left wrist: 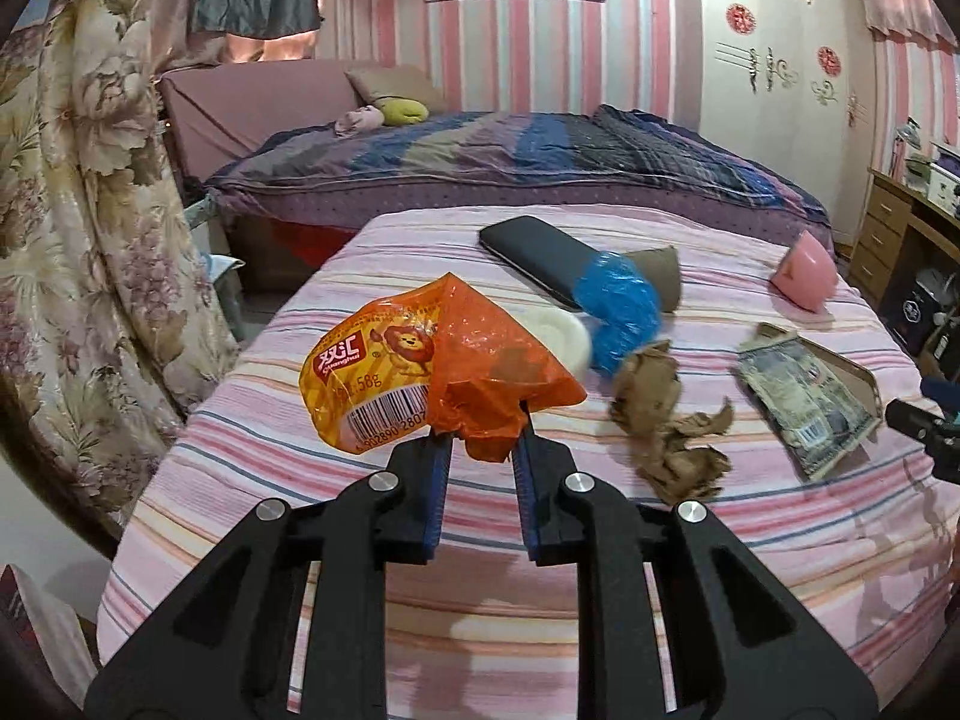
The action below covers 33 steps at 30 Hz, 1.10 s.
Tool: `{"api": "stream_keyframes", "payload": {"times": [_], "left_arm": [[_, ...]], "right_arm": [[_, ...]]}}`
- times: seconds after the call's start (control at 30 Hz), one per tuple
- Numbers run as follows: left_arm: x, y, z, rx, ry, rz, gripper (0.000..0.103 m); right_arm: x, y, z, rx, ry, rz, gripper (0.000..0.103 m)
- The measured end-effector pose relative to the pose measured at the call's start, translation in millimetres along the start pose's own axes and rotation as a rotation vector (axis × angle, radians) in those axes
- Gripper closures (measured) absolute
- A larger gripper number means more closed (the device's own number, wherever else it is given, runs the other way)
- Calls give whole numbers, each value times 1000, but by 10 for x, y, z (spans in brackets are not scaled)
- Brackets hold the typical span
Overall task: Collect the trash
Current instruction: 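Grasp the beige snack packet with the right gripper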
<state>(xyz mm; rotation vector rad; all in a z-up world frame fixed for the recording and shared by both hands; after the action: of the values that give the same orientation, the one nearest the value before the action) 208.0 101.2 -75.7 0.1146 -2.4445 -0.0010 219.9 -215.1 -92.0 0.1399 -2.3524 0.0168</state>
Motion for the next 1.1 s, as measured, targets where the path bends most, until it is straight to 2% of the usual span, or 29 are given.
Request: {"api": "stream_keyframes", "payload": {"times": [0.17, 0.47, 0.5, 0.63, 0.7, 0.87, 0.9, 0.93, 1.0, 1.1], "left_arm": [[-25, 120, -25, -10, -7, -35, 85], [-33, 226, -59, 3, -14, -49, 85], [-35, 227, -57, 5, -13, -49, 85], [-34, 193, -57, 3, -15, -46, 85], [-21, 159, -60, -2, -17, -46, 85], [37, 93, -85, -11, -29, -50, 85], [53, 81, -90, -11, -30, -50, 85], [72, 67, -97, -11, -33, -49, 85], [114, 38, -111, -13, -39, -48, 85], [179, -19, -132, -20, -50, -43, 85]], "right_arm": [[-224, 149, -32, -15, 47, -19, 12], [-531, 257, 0, 4, 132, -13, 12], [-554, 270, 9, 8, 141, -9, 15], [-579, 306, 5, 20, 147, -10, 32], [-584, 322, 5, 33, 147, -13, 50], [-566, 294, -7, 27, 132, -28, 62], [-547, 286, -20, 25, 123, -32, 77], [-533, 276, -29, 25, 117, -32, 88], [-468, 255, -69, 3, 94, -79, 92], [-378, 235, -102, 8, 68, -98, 94]]}}
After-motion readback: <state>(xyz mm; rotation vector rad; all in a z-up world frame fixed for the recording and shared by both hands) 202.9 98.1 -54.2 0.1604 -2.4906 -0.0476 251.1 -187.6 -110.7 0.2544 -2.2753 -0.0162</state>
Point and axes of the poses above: each gripper's, at about its wrist camera, not at the fingertips, and x roughly against the way its jaws point, y to its left, z to its underside, the point moved 7 cm from there along -x, roughly the way its jaws point, and after that the axes turned 5 degrees about y, right-handed, at the moved point
